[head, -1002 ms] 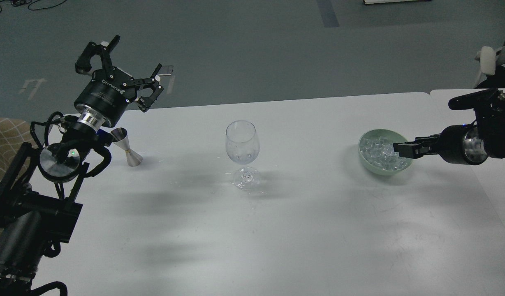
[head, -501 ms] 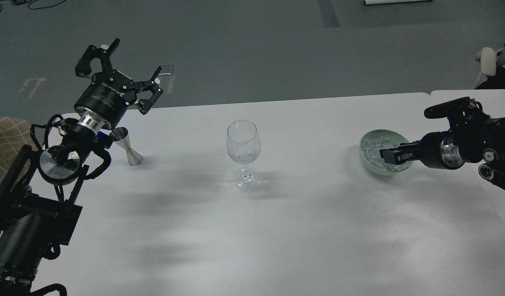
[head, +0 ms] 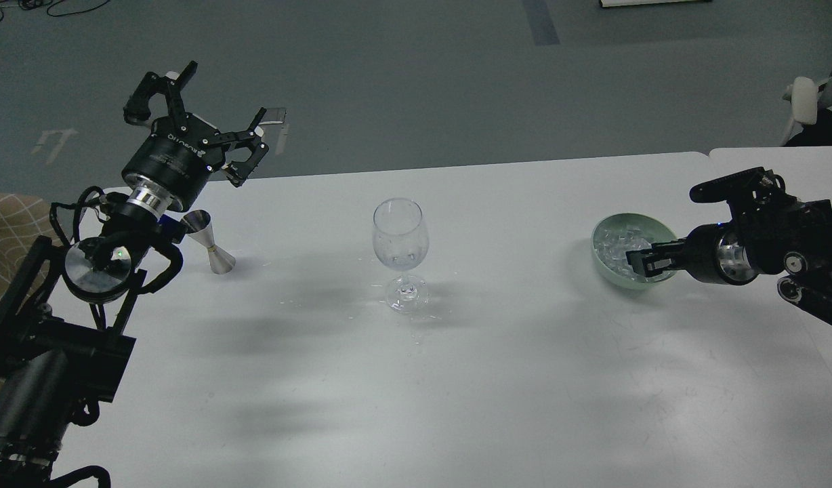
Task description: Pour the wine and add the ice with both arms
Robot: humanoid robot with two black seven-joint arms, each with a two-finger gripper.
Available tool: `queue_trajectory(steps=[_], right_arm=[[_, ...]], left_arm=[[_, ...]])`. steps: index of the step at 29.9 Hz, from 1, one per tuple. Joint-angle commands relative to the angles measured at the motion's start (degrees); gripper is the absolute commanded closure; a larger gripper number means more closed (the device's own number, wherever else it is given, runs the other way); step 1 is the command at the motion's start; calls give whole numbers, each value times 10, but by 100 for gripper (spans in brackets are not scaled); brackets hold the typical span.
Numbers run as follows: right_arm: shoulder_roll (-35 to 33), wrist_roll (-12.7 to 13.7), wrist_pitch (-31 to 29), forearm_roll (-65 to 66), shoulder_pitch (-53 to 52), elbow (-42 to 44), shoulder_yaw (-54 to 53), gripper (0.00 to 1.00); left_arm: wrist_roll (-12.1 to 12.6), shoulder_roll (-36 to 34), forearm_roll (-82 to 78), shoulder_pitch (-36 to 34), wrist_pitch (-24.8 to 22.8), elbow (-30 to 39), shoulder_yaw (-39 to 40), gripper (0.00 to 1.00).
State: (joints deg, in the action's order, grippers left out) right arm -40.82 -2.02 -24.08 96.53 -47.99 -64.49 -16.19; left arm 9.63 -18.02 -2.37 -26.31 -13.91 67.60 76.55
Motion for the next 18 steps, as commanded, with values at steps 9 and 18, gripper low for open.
queue_trajectory(steps=[9, 18], right_arm=[[2, 3, 19, 3, 1, 2, -2, 58], [3, 3, 19, 3, 1, 10, -2, 57]], left_arm=[[0, -3, 0, 0, 0, 0, 0, 2], [-1, -1, -1, 2, 1, -1, 1, 2]])
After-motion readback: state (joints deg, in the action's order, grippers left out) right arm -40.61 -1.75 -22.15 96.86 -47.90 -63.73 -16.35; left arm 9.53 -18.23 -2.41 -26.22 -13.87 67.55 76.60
